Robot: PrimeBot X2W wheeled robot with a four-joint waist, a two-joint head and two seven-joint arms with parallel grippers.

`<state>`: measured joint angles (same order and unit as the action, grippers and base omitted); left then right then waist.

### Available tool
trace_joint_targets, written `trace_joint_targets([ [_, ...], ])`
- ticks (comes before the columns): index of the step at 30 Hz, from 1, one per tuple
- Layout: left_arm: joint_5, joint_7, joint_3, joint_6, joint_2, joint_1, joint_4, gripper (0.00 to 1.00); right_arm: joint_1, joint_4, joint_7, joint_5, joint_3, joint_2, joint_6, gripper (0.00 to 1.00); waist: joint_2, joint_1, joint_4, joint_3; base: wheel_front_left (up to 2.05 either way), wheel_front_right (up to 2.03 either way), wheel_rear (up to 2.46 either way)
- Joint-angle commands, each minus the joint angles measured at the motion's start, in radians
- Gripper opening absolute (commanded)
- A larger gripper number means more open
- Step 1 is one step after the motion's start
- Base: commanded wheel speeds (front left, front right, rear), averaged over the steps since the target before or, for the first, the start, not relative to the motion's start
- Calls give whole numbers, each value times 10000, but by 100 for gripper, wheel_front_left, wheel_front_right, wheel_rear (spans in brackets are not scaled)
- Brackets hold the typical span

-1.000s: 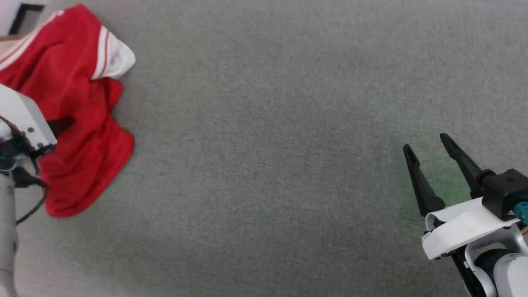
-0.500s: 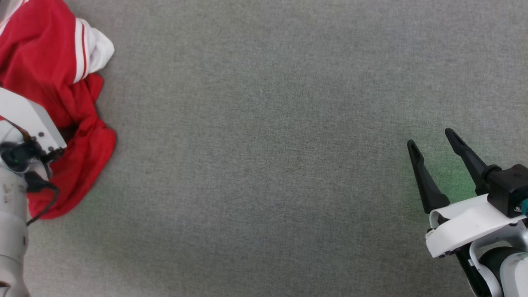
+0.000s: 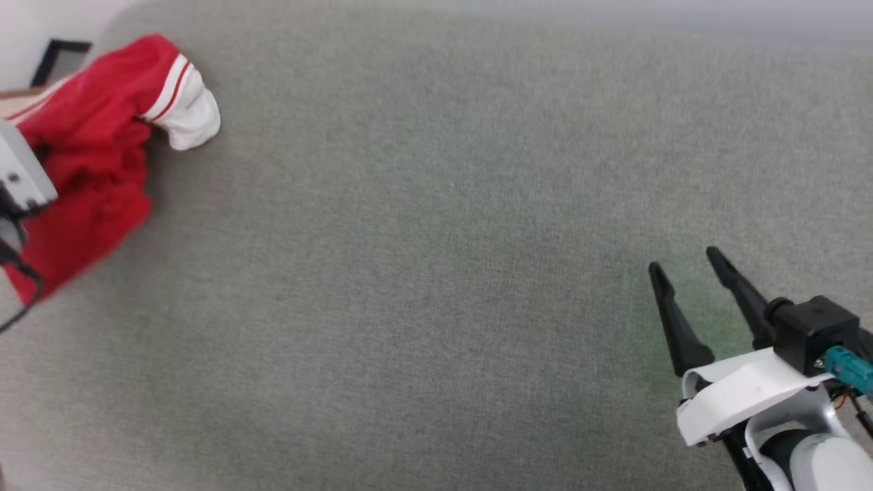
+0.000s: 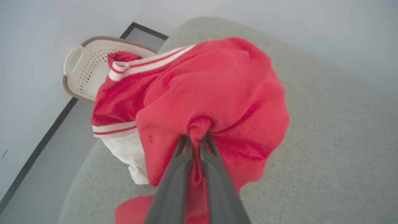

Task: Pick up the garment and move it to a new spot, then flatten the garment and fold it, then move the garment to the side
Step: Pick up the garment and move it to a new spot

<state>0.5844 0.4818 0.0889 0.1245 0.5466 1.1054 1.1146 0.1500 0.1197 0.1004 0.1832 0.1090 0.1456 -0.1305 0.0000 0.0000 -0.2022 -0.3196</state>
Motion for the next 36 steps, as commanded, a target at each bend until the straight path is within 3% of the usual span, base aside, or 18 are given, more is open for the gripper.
trace_joint_targets([
  [1, -45, -118, 37, 52, 57, 126, -99, 0, -137, -81, -82, 37, 32, -74, -4, 100, 0, 0, -166, 617, 0, 0, 0],
  [16, -165, -1243, 1625, 69, 403, 1078, -2290, 0, -663, -1122, -839, 251, 151, -728, -4, 100, 0, 0, -211, 2662, 0, 0, 0],
  [27, 542, -455, 2410, 63, 290, 1064, -3634, 0, -840, -1321, -1102, 201, -332, -886, -4, 100, 0, 0, 282, 3307, 0, 0, 0],
  [36, 773, 422, 2794, -174, -312, 664, -4954, 0, -993, -1254, -1261, -55, -1358, -932, -4, 100, 0, 0, 1039, 3335, 0, 0, 0],
])
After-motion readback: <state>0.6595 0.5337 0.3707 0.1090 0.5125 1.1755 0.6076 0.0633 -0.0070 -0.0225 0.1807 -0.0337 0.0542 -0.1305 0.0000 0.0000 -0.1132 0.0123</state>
